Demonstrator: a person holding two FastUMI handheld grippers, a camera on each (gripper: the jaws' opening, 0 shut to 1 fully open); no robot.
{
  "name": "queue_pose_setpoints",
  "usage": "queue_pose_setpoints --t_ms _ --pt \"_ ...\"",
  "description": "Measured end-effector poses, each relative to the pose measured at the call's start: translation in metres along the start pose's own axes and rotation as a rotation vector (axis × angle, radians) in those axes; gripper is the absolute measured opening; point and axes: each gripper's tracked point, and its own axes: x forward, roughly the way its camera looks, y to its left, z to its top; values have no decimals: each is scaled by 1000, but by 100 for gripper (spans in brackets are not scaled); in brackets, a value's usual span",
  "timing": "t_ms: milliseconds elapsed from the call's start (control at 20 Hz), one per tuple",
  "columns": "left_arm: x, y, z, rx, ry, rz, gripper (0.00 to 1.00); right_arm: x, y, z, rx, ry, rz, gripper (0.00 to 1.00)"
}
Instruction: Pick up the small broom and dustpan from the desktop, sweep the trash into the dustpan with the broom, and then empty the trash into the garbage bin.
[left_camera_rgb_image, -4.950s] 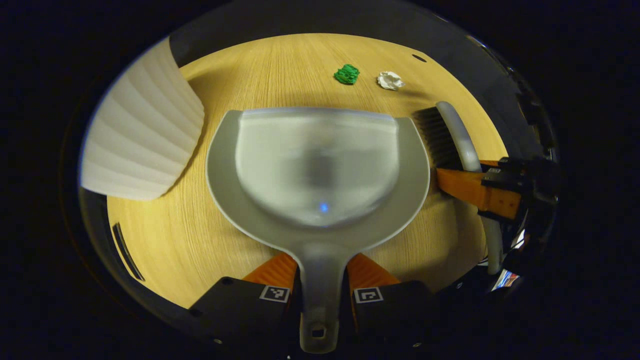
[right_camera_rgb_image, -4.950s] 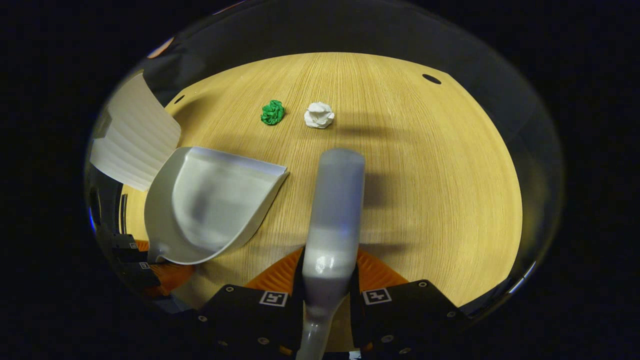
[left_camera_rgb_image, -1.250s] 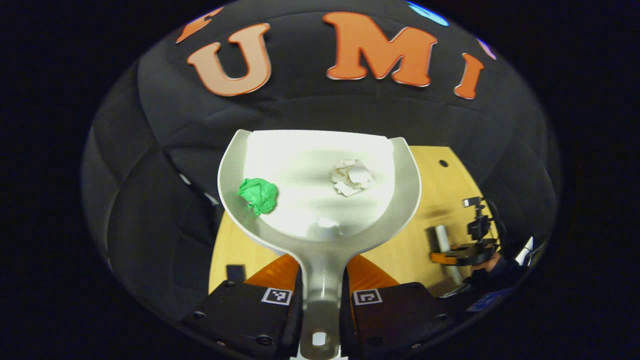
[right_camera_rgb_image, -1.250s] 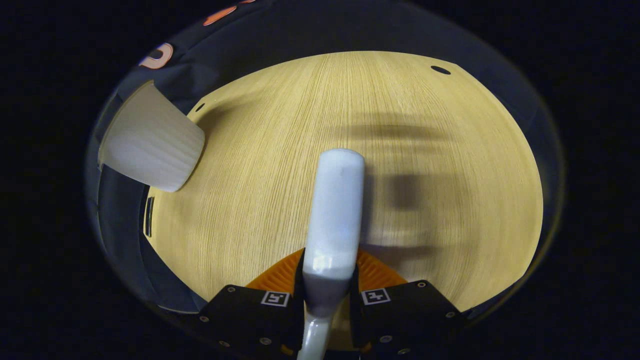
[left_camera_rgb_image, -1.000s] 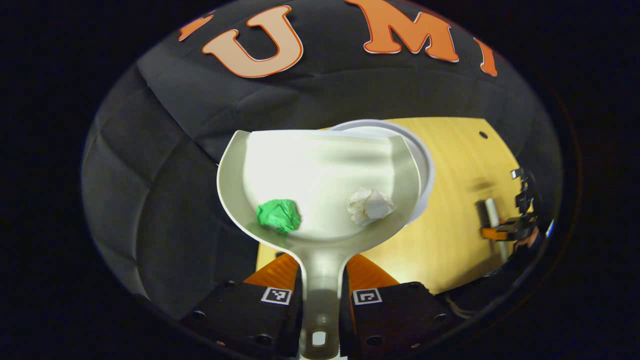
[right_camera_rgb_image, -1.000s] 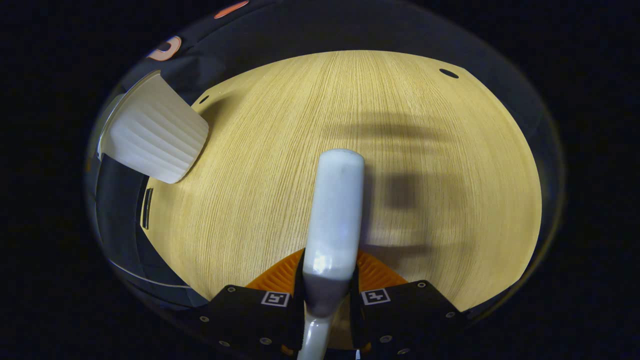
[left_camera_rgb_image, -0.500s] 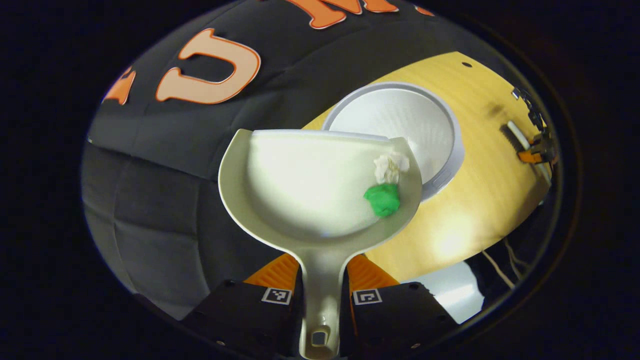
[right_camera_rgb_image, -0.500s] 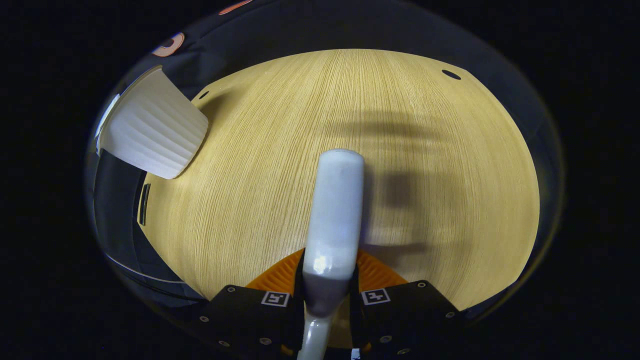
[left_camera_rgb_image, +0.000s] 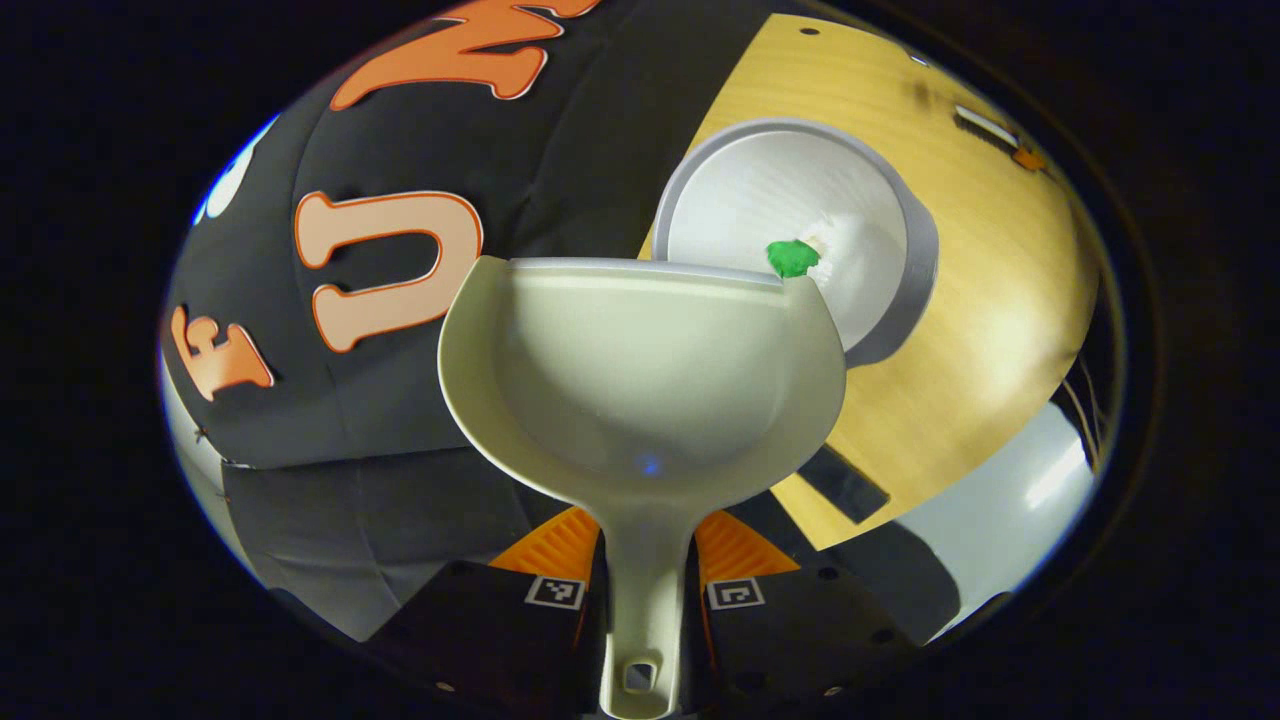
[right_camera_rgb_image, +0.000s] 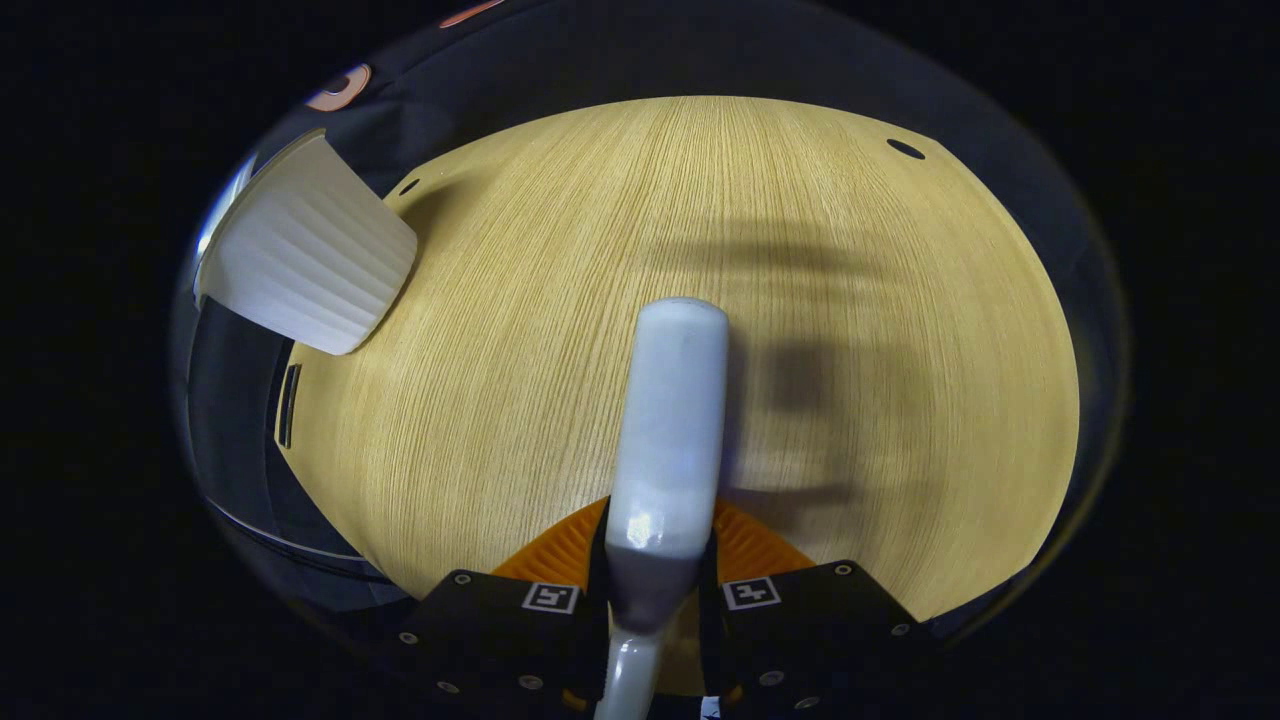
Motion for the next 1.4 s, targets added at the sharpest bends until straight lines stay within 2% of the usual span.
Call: queue_pose_setpoints --t_ms 50,100,250,300,450,600,700,800,950,1250,1300,1350,1400 --pt "3 -9 1 -56 2 -24 30 -1 0 0 3 0 1 38" --pt "2 -21 5 -155 -23 -55 30 -1 0 1 10 -3 4 38" --pt "-3 -75 36 -397 -100 -186 30 -1 2 1 40 -10 3 37" --pt "-12 -97 64 -509 -179 -256 30 0 1 3 53 -18 -14 37" --pt "-47 -125 131 -675 -351 -358 30 1 -12 8 73 -40 -52 37" --pt "-75 -144 204 -736 -478 -472 30 -1 -16 8 78 -37 -56 38" --pt "-89 -169 237 -750 -511 -555 30 0 -15 9 79 -39 -54 38" --pt "-102 -206 256 -774 -499 -647 30 -1 -16 9 85 -40 -52 38" --pt "-97 -270 270 -790 -435 -741 30 -2 -16 10 105 -37 -52 37" --pt "-57 -364 277 -846 -258 -789 30 -2 -14 10 124 -24 -50 38" --pt "-51 -375 274 -865 -227 -793 30 -2 -15 10 123 -21 -51 31" --pt "-46 -384 271 -878 -195 -803 31 -2 -15 10 117 -14 -51 39" --pt "-40 -392 268 -888 -171 -806 30 -3 -16 10 111 -7 -52 39"
